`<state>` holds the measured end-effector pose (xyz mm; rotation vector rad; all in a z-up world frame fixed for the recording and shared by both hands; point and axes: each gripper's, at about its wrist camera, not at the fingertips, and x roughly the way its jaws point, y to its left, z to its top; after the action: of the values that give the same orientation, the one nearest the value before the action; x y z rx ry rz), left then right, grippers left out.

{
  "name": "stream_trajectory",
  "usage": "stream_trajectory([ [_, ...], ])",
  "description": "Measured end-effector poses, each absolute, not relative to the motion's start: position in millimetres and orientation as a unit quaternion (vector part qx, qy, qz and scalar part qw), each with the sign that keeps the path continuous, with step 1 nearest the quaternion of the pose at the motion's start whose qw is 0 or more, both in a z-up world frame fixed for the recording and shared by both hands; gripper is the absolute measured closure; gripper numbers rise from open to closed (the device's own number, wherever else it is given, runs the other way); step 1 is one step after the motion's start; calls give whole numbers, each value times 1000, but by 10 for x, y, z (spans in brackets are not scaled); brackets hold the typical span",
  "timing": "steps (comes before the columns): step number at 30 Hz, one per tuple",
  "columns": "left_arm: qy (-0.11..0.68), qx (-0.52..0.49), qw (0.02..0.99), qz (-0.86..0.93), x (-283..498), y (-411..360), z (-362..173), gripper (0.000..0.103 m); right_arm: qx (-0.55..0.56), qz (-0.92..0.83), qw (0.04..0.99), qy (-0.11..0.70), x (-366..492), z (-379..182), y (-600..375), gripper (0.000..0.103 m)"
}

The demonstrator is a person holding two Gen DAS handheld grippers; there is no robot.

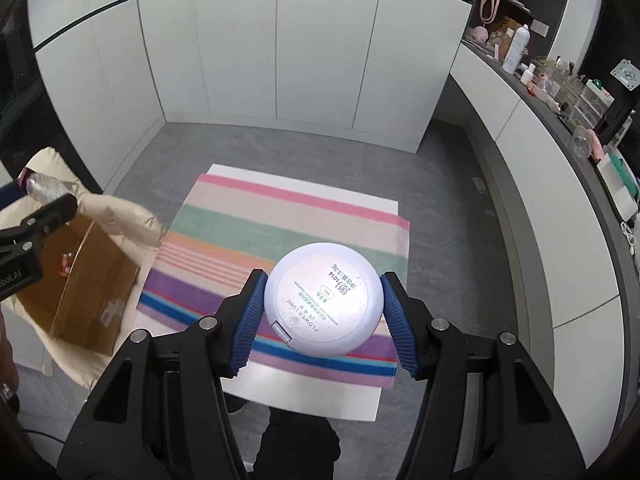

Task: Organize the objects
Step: 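Carry the perfume bottle and white compact over the cardboard box with both tools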

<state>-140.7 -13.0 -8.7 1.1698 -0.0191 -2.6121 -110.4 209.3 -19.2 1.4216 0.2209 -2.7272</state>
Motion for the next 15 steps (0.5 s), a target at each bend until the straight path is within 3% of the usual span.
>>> stream_trajectory([
  [15, 26, 433, 121, -893, -411, -46, -582, 13, 490, -868, 65, 53, -265, -973, 1966, 43],
])
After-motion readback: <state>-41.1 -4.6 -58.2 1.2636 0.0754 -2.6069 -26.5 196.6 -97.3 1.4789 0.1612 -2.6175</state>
